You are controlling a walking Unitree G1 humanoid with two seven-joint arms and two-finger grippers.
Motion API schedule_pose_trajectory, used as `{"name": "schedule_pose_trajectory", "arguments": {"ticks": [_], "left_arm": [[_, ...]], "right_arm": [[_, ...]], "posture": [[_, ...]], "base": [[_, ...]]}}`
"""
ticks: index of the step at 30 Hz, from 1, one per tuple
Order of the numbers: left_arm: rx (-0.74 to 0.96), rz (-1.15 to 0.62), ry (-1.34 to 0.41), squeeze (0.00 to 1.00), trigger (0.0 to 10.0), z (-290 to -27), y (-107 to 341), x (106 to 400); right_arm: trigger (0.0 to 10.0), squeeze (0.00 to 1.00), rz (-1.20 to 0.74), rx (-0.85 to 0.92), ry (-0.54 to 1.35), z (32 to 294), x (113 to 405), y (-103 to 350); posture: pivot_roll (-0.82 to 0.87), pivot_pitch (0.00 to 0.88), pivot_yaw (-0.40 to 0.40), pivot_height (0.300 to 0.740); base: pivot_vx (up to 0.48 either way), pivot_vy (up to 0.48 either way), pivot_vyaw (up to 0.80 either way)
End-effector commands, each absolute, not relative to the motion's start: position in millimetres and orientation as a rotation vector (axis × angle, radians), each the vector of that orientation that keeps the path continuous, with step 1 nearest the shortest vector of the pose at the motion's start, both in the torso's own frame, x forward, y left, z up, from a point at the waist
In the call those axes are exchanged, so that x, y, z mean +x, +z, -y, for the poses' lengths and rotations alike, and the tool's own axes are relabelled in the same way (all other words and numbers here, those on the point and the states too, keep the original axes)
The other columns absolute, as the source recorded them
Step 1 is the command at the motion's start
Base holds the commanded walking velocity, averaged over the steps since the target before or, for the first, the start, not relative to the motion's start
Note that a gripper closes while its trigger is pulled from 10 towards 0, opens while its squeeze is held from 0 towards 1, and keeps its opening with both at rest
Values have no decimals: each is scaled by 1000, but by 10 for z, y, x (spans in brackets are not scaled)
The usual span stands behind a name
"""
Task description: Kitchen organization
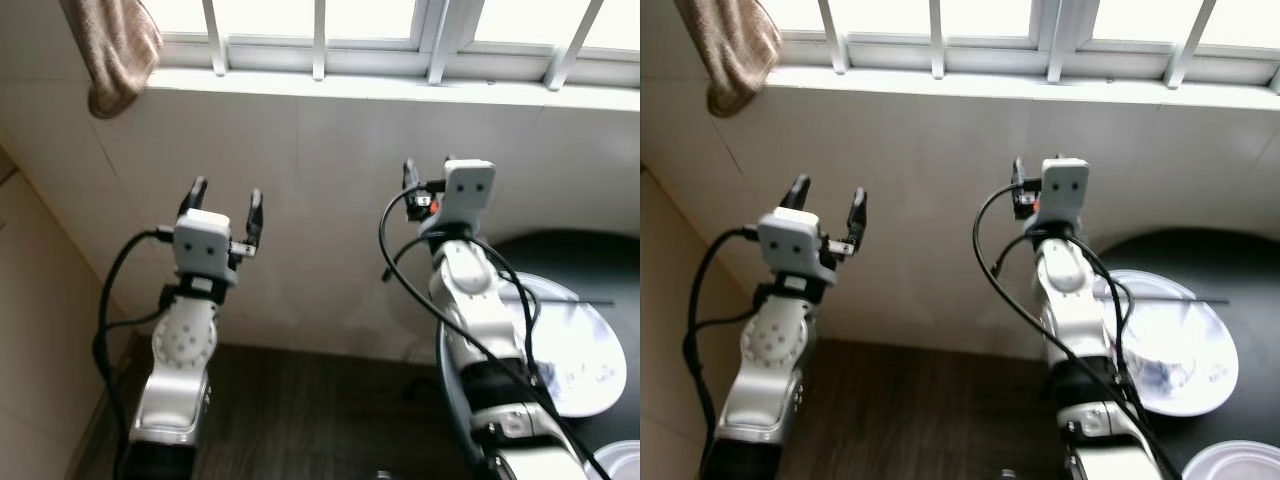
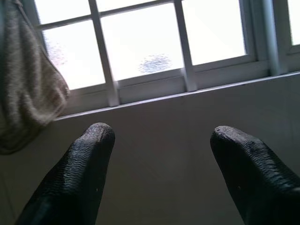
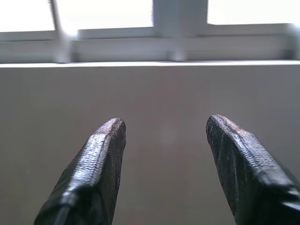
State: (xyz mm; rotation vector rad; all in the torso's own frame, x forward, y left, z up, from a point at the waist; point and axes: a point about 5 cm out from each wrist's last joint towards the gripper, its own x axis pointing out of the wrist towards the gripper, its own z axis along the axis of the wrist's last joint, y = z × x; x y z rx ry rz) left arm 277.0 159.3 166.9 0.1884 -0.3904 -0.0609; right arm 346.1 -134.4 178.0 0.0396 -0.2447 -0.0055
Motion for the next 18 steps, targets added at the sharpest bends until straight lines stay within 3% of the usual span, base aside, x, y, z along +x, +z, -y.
{"name": "schedule_pose_trajectory", "arguments": {"ticks": [1,4,8,15,18], "left_arm": [[185,372,-76,0,10000,-1574,1645,2785],[186,372,-79,0,10000,-1567,1644,2784],[186,385,-81,0,10000,-1563,1653,2774],[195,380,-85,0,10000,-1558,1643,2771],[199,378,-87,0,10000,-1555,1634,2769]], "right_arm": [[10000,0,219,68,-59,1441,3485,1770],[10000,0,200,74,-91,1480,3495,1748],[10000,0,117,104,-212,1649,3519,1623],[10000,0,82,141,-238,1701,3532,1576],[10000,0,81,135,-237,1699,3536,1583]], "posture": [[-4,0,-23,740],[-4,0,-23,740],[-2,0,-24,740],[-2,0,-23,740],[-3,0,-21,740]], "base": [[0,480,-800],[0,480,-800],[0,0,-800],[0,0,-800],[0,0,0]]}}
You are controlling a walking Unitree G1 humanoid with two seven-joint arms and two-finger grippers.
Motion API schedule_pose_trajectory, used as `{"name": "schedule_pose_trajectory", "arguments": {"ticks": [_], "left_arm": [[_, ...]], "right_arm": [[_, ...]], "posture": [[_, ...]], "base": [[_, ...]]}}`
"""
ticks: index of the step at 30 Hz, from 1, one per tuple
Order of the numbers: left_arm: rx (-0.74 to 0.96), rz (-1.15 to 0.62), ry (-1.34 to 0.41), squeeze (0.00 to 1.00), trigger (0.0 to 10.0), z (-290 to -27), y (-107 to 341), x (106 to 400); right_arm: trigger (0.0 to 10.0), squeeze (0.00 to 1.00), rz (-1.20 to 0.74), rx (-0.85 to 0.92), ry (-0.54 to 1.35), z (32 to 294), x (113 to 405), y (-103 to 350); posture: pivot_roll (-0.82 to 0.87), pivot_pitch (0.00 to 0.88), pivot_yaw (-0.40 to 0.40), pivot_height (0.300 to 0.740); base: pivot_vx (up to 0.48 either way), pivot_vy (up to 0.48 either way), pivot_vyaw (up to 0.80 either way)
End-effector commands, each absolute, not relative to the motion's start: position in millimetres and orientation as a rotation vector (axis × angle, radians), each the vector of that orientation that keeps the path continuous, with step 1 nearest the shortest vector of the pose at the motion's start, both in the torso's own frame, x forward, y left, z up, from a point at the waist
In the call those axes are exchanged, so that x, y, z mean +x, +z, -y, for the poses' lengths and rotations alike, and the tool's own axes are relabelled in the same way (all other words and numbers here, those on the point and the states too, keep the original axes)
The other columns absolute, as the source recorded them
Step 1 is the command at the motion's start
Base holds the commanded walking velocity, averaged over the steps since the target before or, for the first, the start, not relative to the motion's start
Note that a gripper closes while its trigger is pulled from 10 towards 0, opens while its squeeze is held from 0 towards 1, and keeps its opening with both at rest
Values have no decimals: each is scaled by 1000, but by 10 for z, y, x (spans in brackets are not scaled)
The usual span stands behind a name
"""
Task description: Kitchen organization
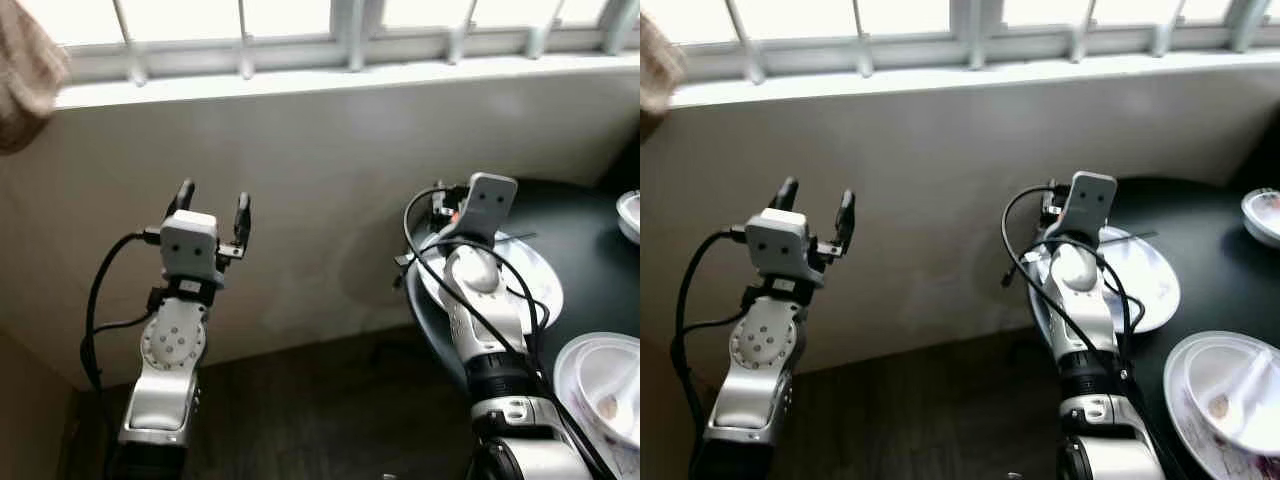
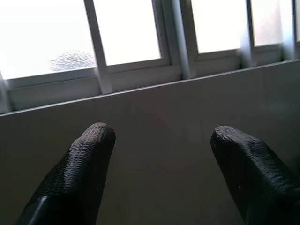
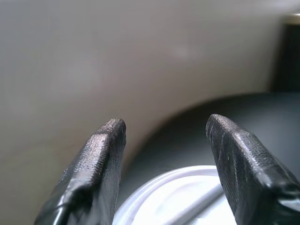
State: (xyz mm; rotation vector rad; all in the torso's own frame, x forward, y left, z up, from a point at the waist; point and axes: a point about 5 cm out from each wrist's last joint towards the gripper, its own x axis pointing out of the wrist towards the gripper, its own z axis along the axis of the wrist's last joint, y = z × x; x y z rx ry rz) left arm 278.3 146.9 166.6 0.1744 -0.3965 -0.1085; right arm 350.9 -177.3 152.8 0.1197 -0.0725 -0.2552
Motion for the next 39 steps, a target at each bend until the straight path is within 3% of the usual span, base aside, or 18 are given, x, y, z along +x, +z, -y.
{"name": "schedule_pose_trajectory", "arguments": {"ticks": [1,10,14,29,39], "left_arm": [[199,378,-87,0,10000,-1556,1634,2769],[208,371,-88,0,10000,-1558,1630,2781],[211,366,-90,0,10000,-1560,1619,2784],[216,357,-92,0,10000,-1562,1606,2789],[216,355,-94,0,10000,-1552,1602,2788]], "right_arm": [[10000,0,79,136,-239,1699,3538,1583],[10000,0,-12,310,-291,1825,3592,1529],[10000,0,-48,501,-367,1913,3602,1540],[10000,0,-191,726,-375,1829,3595,1390],[10000,0,-221,756,-387,1840,3592,1375]], "posture": [[-3,0,-21,740],[-4,0,-21,740],[-7,0,-20,740],[-4,0,-22,740],[-5,0,-23,740]], "base": [[0,0,0],[0,0,0],[0,0,0],[0,0,0],[0,0,0]]}}
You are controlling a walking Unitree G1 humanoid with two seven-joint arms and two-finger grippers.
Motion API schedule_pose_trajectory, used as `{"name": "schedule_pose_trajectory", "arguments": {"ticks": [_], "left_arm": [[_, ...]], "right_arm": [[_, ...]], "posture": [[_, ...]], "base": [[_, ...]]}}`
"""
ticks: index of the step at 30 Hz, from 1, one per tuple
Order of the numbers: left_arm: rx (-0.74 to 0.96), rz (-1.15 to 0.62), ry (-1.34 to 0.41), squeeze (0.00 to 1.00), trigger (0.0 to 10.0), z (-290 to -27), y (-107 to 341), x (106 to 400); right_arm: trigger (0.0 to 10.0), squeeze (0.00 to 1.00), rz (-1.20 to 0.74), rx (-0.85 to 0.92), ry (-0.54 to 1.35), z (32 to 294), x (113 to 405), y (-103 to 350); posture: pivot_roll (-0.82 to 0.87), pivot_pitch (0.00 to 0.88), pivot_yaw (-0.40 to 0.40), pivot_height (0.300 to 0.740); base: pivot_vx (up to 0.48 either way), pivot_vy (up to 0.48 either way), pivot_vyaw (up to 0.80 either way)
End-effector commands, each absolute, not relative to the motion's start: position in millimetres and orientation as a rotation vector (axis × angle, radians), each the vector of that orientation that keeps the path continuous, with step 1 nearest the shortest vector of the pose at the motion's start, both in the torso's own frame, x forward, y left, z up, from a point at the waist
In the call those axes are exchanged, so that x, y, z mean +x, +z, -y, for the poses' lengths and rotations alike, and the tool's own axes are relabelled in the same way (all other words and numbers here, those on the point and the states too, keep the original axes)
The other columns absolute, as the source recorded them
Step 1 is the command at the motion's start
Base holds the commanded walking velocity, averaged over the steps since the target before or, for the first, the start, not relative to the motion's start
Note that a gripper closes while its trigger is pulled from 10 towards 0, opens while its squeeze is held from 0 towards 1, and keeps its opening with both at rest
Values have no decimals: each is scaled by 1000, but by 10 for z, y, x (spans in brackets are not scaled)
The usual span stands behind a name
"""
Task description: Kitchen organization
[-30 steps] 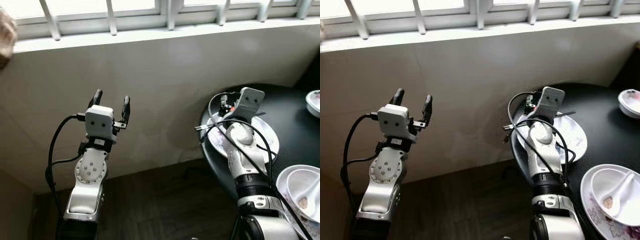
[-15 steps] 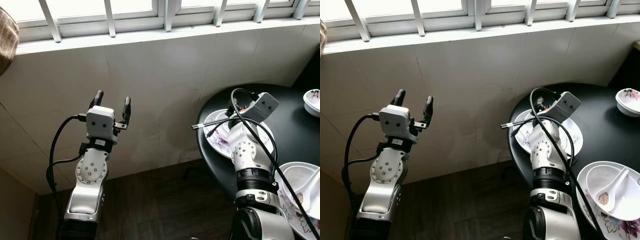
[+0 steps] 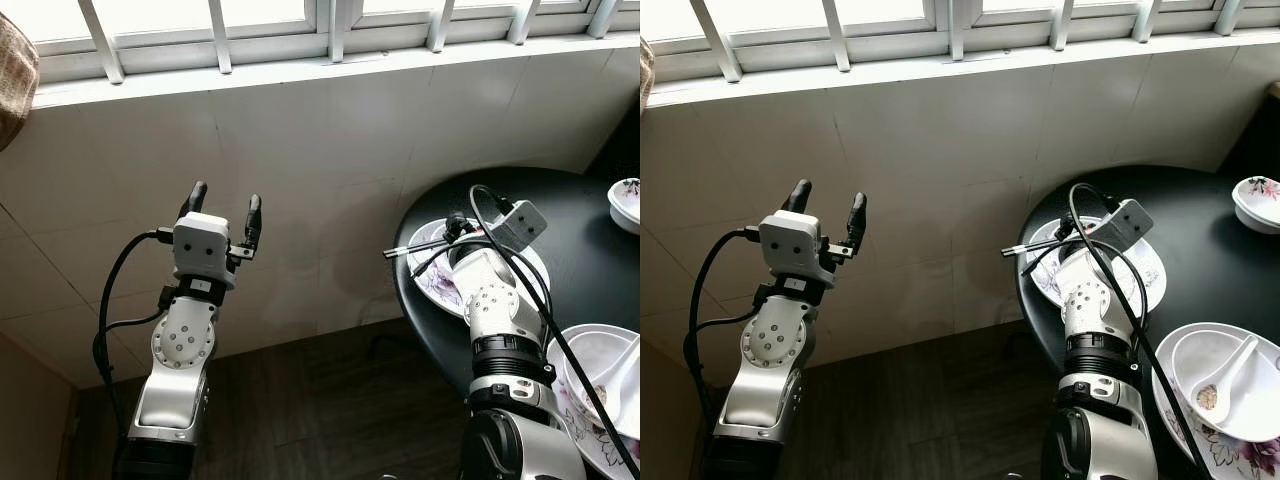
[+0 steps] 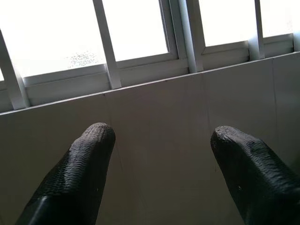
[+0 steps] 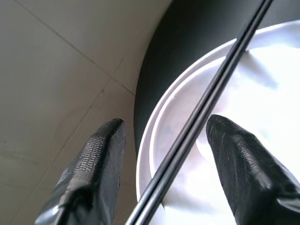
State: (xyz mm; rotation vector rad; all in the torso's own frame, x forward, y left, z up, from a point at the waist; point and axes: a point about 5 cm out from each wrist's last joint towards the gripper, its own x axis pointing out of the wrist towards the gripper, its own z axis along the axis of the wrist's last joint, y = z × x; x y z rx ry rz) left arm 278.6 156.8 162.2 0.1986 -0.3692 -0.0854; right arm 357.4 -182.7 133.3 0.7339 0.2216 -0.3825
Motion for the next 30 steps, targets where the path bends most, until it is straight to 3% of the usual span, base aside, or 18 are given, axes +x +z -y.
{"name": "schedule_pose_trajectory", "arguments": {"ticks": [1,30], "left_arm": [[216,354,-94,0,10000,-1552,1601,2789],[228,339,-89,0,10000,-1554,1576,2793]], "right_arm": [[10000,0,-229,764,-383,1832,3596,1368],[10000,0,-375,987,-349,1848,3756,1146]], "posture": [[-5,0,-24,740],[7,0,-29,740]], "base": [[0,0,0],[0,0,0]]}}
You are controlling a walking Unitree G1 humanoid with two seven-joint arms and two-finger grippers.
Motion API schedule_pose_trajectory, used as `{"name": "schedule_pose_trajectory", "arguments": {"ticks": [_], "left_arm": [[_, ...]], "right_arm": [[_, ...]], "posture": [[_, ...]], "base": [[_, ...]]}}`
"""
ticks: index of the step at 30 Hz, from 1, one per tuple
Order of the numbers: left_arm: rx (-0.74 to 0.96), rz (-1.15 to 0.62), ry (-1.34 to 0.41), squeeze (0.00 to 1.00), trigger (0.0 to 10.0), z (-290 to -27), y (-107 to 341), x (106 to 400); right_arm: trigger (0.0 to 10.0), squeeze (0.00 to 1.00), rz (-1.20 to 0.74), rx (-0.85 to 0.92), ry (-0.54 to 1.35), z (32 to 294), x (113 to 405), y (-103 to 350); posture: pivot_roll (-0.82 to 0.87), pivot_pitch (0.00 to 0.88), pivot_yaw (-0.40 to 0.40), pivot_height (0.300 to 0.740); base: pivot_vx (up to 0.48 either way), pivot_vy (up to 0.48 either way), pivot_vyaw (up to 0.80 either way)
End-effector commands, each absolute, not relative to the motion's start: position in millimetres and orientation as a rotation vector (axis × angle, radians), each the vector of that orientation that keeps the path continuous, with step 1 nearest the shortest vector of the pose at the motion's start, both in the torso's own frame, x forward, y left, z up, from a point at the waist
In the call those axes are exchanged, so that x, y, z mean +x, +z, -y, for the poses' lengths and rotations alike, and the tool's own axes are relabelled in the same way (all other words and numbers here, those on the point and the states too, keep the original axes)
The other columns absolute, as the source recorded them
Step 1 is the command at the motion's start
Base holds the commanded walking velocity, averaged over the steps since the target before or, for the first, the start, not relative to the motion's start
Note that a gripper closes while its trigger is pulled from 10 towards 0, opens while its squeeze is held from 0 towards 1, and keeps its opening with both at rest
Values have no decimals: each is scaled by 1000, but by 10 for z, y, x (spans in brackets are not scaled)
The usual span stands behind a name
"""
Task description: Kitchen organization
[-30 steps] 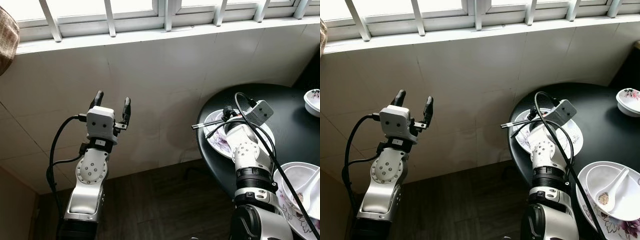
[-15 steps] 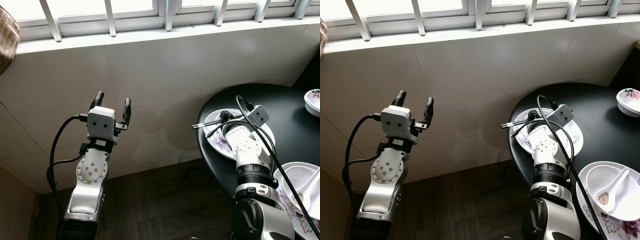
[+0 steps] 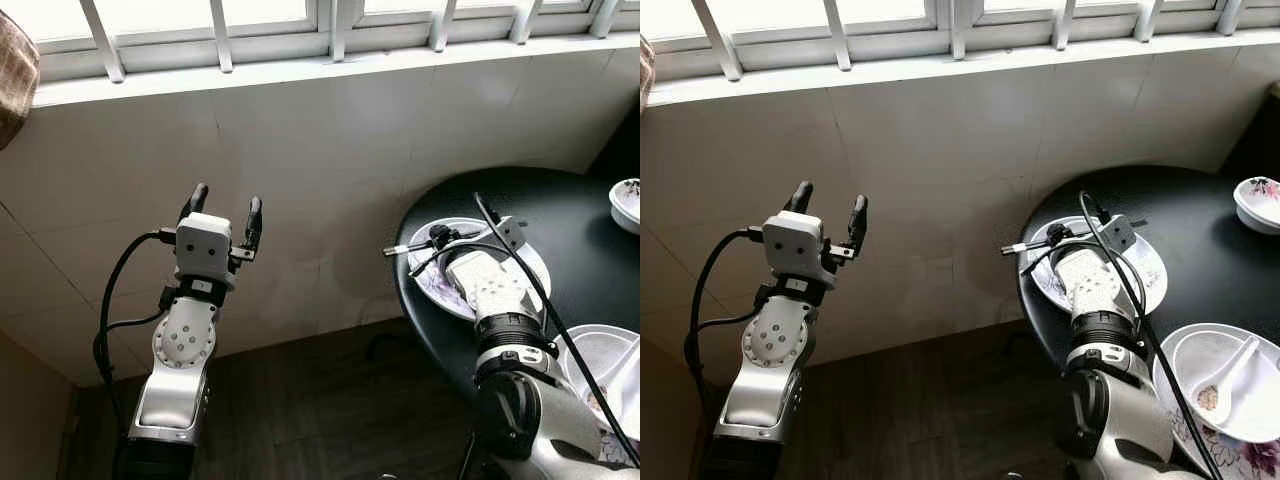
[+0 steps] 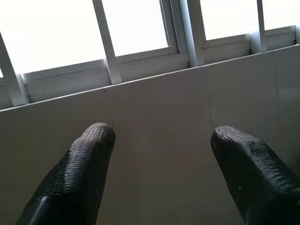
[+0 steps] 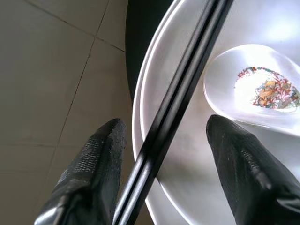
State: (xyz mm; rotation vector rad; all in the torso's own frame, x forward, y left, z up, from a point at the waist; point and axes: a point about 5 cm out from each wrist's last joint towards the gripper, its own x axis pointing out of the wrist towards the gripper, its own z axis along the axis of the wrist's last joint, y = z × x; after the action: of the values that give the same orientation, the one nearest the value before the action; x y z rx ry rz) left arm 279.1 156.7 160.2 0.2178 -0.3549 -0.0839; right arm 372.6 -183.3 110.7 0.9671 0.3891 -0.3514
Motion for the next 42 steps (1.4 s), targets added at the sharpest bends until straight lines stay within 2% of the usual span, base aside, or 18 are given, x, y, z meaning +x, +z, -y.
{"name": "schedule_pose_trajectory", "arguments": {"ticks": [1,13,14,15,16,17,18,19,42], "left_arm": [[229,338,-88,0,10000,-1556,1574,2793],[236,336,-89,0,10000,-1556,1568,2792],[236,335,-89,0,10000,-1556,1566,2790],[236,335,-89,0,10000,-1556,1564,2788],[236,335,-89,0,10000,-1555,1563,2786],[237,334,-89,0,10000,-1554,1561,2785],[237,334,-90,0,10000,-1554,1560,2785],[238,333,-89,0,10000,-1554,1558,2786],[243,320,-95,0,10000,-1537,1525,2799]], "right_arm": [[10000,0,-374,988,-349,1853,3757,1140],[10000,0,-323,1047,-372,1929,3789,1143],[8784,0,-318,1053,-374,1934,3790,1142],[8196,0,-315,1056,-375,1935,3790,1140],[4863,0,-312,1062,-378,1937,3789,1138],[3294,0,-311,1065,-380,1939,3788,1135],[902,0,-311,1069,-387,1945,3786,1130],[0,0,-309,1082,-396,1957,3786,1126],[0,0,-273,1157,-400,1974,3798,1126]], "posture": [[7,0,-29,740],[8,0,-27,740],[8,0,-26,740],[8,0,-26,740],[8,0,-26,740],[8,0,-25,740],[8,0,-25,740],[8,0,-25,740],[1,0,-27,740]], "base": [[0,0,0],[0,0,0],[0,0,0],[0,0,0],[0,0,0],[0,0,0],[0,0,0],[0,0,0],[0,0,0]]}}
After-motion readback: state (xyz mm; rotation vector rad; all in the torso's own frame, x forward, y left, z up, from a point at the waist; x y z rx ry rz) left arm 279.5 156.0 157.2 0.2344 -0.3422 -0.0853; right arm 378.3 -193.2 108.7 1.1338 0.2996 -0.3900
